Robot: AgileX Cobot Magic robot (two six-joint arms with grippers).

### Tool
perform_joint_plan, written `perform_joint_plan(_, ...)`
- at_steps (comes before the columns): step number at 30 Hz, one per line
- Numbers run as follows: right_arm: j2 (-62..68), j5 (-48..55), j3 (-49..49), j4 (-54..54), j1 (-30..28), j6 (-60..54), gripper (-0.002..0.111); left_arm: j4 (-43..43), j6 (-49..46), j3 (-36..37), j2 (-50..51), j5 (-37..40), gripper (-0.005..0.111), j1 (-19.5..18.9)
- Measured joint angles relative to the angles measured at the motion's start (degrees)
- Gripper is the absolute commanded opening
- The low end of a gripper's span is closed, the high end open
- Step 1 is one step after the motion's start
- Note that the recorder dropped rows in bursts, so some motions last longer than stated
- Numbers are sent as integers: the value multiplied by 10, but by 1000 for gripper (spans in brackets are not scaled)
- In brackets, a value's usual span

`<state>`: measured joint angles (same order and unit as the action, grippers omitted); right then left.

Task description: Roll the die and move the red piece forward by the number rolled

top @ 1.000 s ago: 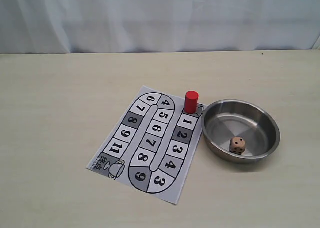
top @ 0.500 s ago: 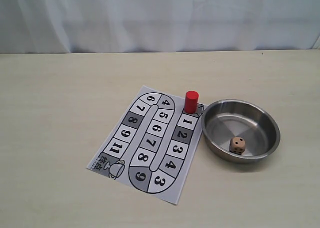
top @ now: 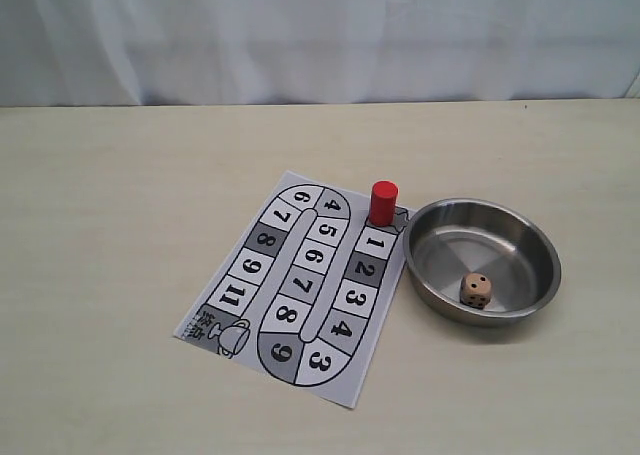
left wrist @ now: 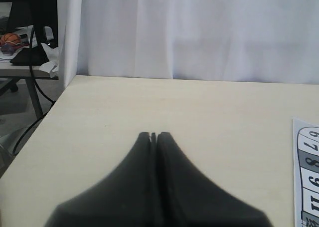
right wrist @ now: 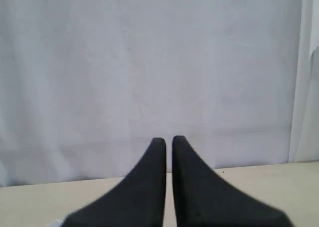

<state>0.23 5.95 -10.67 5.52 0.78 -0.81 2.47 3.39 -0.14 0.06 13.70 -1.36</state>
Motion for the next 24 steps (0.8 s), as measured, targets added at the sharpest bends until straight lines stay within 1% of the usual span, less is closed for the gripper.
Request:
perform_joint_plan(3, 0, 72, -73, 0, 0, 0, 4, 0, 0, 0, 0, 0, 0, 0)
perform_joint_plan(5, 29, 119, -119, 1, 0, 0, 4, 0, 0, 0, 0, 0, 0, 0)
perform_joint_plan(8, 122, 176, -184, 1, 0, 0, 4, 0, 0, 0, 0, 0, 0, 0)
perform_joint_plan(18, 339, 173, -278, -1, 0, -23, 5, 0, 0, 0, 0, 0, 0, 0)
perform_joint_plan(21, 411, 173, -302, -1, 0, -26, 17, 0, 0, 0, 0, 0, 0, 0)
perform_joint_plan(24, 482, 173, -325, -1, 0, -44, 34, 0, 0, 0, 0, 0, 0, 0)
